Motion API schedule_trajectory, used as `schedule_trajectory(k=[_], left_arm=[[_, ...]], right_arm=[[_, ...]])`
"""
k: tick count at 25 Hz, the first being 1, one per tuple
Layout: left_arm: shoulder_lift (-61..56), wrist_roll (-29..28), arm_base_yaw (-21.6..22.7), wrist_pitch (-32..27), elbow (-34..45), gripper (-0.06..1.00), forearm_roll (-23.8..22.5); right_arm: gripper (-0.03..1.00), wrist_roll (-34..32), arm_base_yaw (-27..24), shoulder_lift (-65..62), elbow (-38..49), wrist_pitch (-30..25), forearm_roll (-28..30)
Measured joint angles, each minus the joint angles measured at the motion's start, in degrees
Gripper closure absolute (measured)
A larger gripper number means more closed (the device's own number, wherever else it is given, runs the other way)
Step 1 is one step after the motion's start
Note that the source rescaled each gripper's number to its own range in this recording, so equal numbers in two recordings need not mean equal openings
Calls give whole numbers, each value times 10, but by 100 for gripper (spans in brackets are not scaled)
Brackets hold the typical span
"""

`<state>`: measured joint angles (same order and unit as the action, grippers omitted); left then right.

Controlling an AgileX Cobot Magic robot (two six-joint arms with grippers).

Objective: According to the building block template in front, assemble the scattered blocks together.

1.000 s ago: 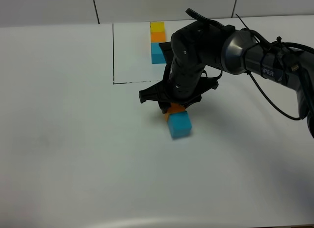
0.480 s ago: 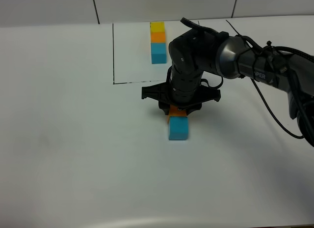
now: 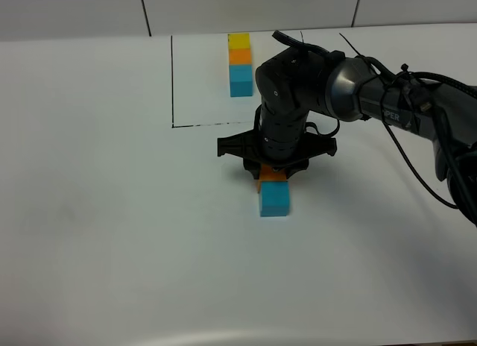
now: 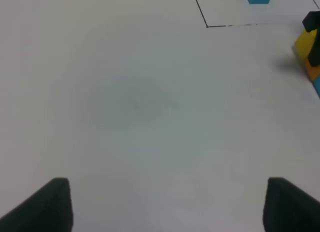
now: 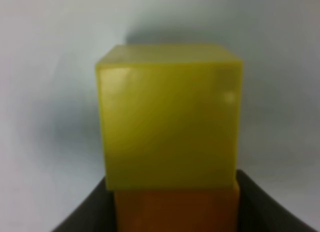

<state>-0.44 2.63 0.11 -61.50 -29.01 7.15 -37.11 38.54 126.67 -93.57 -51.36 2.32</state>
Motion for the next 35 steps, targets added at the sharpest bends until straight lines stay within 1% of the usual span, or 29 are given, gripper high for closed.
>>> schedule_trajectory(k=[1, 2, 4, 7, 8, 9, 10, 11, 13, 15, 17, 20, 22, 26, 31, 35], left_arm=[[0, 0, 0, 0, 0, 28, 0], [0, 0, 0, 0, 0, 28, 0], [0, 0, 0, 0, 0, 28, 0], [0, 0, 0, 0, 0, 28, 0], [0, 0, 0, 0, 0, 28, 0], [0, 0, 0, 0, 0, 28, 0], [0, 0, 0, 0, 0, 28, 0], [0, 0, 0, 0, 0, 28, 0], [0, 0, 0, 0, 0, 28, 0], [0, 0, 0, 0, 0, 28, 0], [0, 0, 0, 0, 0, 28, 0], [0, 0, 0, 0, 0, 28, 0], [0, 0, 0, 0, 0, 28, 0], [0, 0, 0, 0, 0, 28, 0], [0, 0, 0, 0, 0, 28, 0], [0, 0, 0, 0, 0, 28, 0]], right_arm=[[92, 2, 1, 0, 0, -2, 0], [85, 4, 1, 0, 0, -5, 0], [64, 8, 1, 0, 0, -6, 0], [26, 21, 1, 0, 0, -7, 0], [17, 25, 1, -1, 0, -8, 0], [8, 27, 1, -3, 0, -8, 0], [3, 28, 1, -7, 0, -8, 0], [0, 28, 1, -12, 0, -7, 0], [-3, 30, -3, -27, 0, -7, 1], [-3, 35, -13, -43, 0, -11, 1], [-3, 55, -32, -57, 0, -24, 0], [-3, 121, -66, -75, 0, -46, -11], [-2, 165, -88, -94, 8, -48, -29], [2, 208, -133, -156, 60, -21, -57], [4, 232, -178, -253, 151, 24, -60], [4, 246, -199, -341, 223, 59, -60]])
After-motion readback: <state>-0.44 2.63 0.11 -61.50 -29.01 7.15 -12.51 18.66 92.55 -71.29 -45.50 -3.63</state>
